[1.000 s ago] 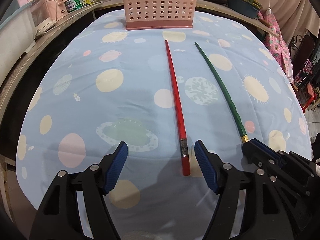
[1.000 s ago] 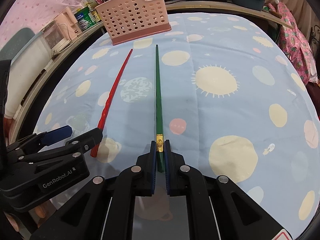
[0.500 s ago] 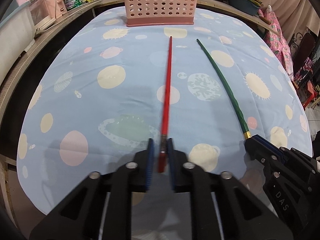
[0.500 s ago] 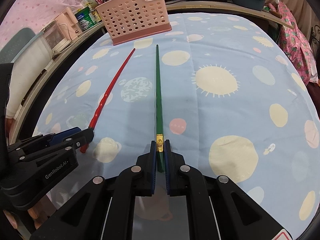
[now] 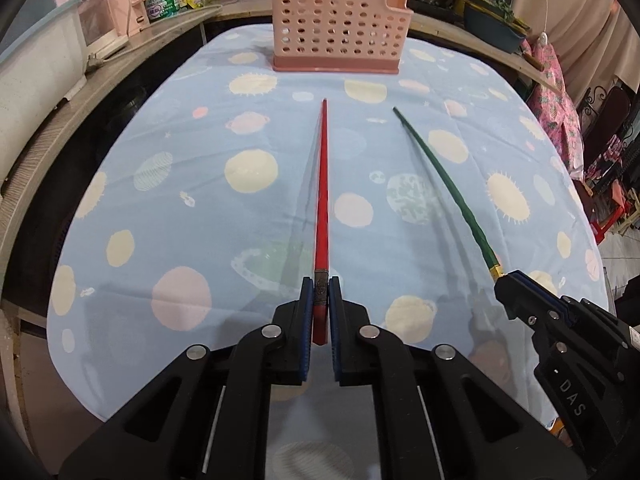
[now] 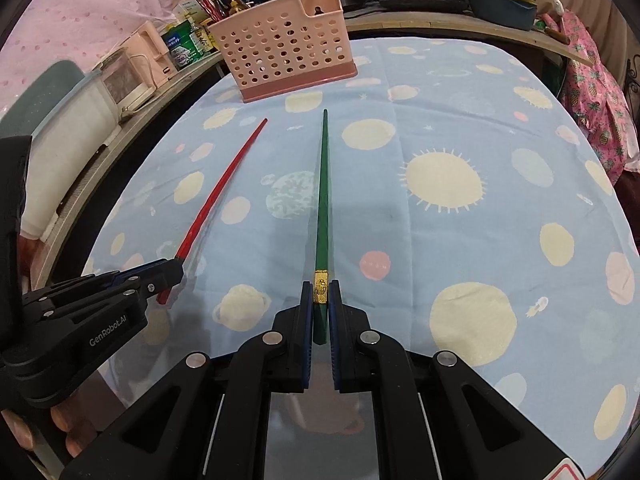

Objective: Organize utensils
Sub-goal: 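Lift and carry both chopsticks over the pink basket with both tools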

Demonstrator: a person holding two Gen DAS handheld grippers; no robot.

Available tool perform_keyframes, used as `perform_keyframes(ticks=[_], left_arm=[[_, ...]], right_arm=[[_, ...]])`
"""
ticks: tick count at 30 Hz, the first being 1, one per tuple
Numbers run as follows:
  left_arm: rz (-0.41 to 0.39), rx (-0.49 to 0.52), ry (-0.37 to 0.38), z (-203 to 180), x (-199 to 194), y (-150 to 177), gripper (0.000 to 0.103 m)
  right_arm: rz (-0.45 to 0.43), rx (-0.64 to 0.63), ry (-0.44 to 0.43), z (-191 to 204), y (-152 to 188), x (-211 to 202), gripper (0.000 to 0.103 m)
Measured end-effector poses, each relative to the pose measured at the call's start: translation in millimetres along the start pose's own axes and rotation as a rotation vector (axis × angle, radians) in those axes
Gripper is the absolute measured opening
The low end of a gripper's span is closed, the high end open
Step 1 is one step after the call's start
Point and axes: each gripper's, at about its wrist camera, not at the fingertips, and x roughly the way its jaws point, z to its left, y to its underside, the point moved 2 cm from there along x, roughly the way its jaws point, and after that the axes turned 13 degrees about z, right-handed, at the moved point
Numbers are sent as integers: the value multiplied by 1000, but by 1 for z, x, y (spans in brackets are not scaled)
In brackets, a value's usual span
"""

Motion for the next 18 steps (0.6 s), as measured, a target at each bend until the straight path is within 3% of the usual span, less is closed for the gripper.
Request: perform_keyframes(ticks=[18], left_arm=[[-210, -95, 40, 34, -93, -50, 7]], right_arm=[[-256, -23, -29, 3, -67, -93, 7]])
